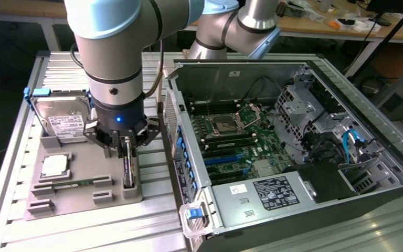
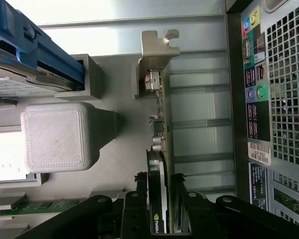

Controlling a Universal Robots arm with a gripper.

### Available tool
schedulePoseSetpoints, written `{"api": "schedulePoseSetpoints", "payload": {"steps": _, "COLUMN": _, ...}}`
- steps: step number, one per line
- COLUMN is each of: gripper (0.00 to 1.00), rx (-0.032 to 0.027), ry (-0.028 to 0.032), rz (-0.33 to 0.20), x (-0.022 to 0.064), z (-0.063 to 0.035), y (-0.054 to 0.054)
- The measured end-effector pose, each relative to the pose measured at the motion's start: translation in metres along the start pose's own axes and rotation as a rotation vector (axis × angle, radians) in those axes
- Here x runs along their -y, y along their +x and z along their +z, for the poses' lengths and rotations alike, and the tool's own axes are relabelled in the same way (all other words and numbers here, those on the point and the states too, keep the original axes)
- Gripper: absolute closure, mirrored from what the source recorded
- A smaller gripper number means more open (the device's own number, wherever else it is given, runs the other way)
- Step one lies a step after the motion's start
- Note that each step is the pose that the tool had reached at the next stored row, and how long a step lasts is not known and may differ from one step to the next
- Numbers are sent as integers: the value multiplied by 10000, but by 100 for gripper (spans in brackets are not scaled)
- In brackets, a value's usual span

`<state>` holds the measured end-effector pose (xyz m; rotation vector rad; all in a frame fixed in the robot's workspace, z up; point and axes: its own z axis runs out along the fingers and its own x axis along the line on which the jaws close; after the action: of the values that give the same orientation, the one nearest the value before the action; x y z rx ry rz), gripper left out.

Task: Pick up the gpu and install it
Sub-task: 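Pick up the gpu and move the gpu toward the slot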

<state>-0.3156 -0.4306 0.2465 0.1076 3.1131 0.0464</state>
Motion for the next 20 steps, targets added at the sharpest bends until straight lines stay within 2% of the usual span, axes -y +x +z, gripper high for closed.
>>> {"api": "schedulePoseSetpoints", "payload": {"steps": 5, "gripper": 69, "rx": -1, "ry": 1, "rz": 0, "x": 0, "z": 0, "y": 1}}
{"api": "schedulePoseSetpoints", "payload": {"steps": 6, "gripper": 73, "rx": -1, "ry": 1, "rz": 0, "x": 0, "z": 1, "y": 1}}
{"api": "schedulePoseSetpoints", "payload": {"steps": 20, "gripper": 73, "rx": -1, "ry": 0, "rz": 0, "x": 0, "z": 3, "y": 4}}
